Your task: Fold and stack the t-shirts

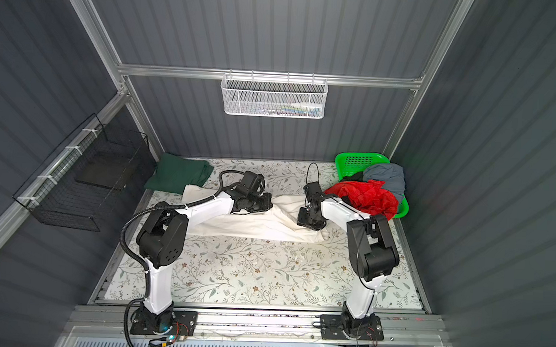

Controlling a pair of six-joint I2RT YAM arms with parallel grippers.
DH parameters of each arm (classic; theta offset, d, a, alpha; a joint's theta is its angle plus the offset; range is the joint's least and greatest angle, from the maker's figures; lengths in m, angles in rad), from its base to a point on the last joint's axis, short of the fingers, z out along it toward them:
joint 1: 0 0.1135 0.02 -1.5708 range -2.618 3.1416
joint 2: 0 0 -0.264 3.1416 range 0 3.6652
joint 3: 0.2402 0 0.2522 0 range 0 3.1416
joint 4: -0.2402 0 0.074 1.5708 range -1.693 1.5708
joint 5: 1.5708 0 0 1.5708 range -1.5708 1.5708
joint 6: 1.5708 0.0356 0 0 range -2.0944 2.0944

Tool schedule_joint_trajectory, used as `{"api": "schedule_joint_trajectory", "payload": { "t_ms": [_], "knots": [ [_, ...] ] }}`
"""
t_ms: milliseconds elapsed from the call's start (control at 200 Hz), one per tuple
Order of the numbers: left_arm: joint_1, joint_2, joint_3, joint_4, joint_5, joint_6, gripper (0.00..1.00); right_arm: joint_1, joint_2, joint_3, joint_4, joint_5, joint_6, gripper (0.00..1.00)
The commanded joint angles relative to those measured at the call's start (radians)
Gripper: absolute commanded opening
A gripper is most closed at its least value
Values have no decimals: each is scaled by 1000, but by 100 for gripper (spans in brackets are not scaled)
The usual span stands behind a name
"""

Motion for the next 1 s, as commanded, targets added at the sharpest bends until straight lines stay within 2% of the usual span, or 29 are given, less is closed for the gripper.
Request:
{"api": "schedule_joint_trajectory", "payload": {
  "t_ms": [0, 170, 375, 505, 745, 995],
  "knots": [
    [6, -3, 11, 9, 18, -9, 0, 0, 20, 30, 14, -18, 2, 46],
    [6, 1, 8, 11, 24, -12, 0, 0, 37, 35, 20, -39, 7, 40],
    [6, -2, 4, 12, 25, -14, 0, 0, 34, 20, 20, -51, 17, 39],
    [6, -2, 0, 15, 24, -13, 0, 0, 37, 9, 31, -52, 19, 32],
    [6, 0, -9, 18, 25, -15, 0, 0, 43, -6, 33, -36, 21, 27],
    [8, -3, -23, 18, 12, -15, 0, 0, 58, 7, 40, -45, 24, 2]
  ]
}}
